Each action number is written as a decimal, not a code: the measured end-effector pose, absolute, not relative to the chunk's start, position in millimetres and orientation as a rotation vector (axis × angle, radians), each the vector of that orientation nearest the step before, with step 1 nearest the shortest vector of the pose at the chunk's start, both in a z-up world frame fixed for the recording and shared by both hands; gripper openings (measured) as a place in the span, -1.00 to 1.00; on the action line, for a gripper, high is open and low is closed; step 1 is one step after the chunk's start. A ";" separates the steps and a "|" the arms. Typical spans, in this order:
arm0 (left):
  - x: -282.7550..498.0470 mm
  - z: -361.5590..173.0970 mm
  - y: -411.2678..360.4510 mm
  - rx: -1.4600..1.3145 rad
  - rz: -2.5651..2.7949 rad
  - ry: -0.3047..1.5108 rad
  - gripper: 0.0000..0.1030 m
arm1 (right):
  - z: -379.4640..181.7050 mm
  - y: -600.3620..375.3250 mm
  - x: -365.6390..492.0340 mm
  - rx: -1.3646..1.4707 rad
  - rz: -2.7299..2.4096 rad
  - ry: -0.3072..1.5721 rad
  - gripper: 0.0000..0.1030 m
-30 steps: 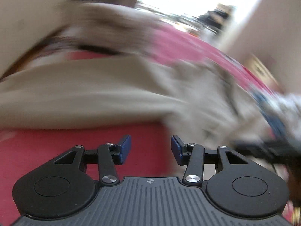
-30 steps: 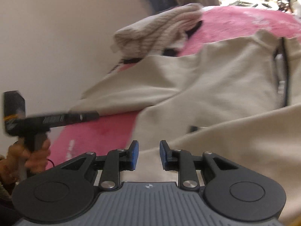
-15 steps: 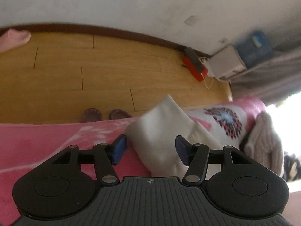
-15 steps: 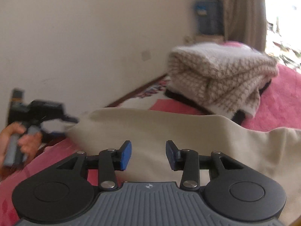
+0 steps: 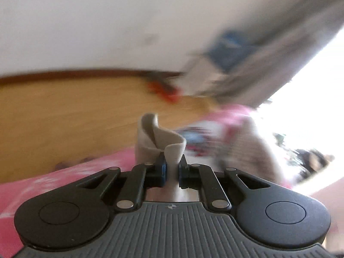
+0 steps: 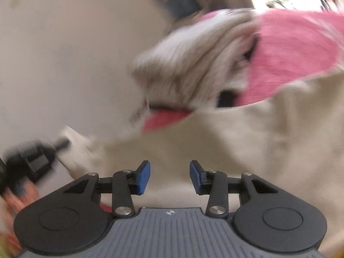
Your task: Fold clothes
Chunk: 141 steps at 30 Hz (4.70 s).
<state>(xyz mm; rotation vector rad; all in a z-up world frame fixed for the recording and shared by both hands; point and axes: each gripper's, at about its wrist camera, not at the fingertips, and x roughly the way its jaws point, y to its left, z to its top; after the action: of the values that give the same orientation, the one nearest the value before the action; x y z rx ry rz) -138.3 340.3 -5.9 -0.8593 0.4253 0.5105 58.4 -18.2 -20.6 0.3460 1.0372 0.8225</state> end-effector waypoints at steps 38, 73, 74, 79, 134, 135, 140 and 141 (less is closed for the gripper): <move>-123.5 -41.0 -46.4 0.043 -0.759 0.819 -0.23 | -97.0 -283.3 -47.8 0.866 0.385 1.134 0.34; -107.5 -48.4 -14.4 -0.009 -0.696 0.864 -0.22 | -48.0 -417.7 -126.8 0.863 0.116 0.988 -0.89; -107.5 -48.9 -14.4 -0.011 -0.695 0.866 -0.22 | -58.8 -418.3 -125.6 0.865 0.108 1.027 -0.84; -107.5 -43.7 -13.9 -0.009 -0.689 0.872 -0.22 | -60.2 -418.0 -127.3 0.685 -0.022 1.047 -0.54; -46.6 -70.2 90.1 -0.002 -0.221 0.874 -0.25 | -53.7 -296.5 -130.8 -0.047 0.389 1.000 -0.49; -46.1 -69.8 94.1 -0.020 -0.218 0.880 -0.24 | -49.8 -296.4 -132.5 -0.051 0.382 0.991 -0.49; -42.9 -67.3 94.9 -0.040 -0.214 0.893 -0.24 | -51.1 -290.7 -143.0 -0.063 0.410 1.000 -0.46; -43.5 -67.7 93.6 -0.038 -0.212 0.890 -0.24 | -63.1 -289.2 -148.3 -0.068 0.420 1.041 -0.46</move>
<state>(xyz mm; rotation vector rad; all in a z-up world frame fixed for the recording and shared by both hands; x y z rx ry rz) -43.5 93.6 -67.7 -0.0376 0.8898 -0.2120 -148.3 -289.2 -63.1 -0.0680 1.0406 0.4199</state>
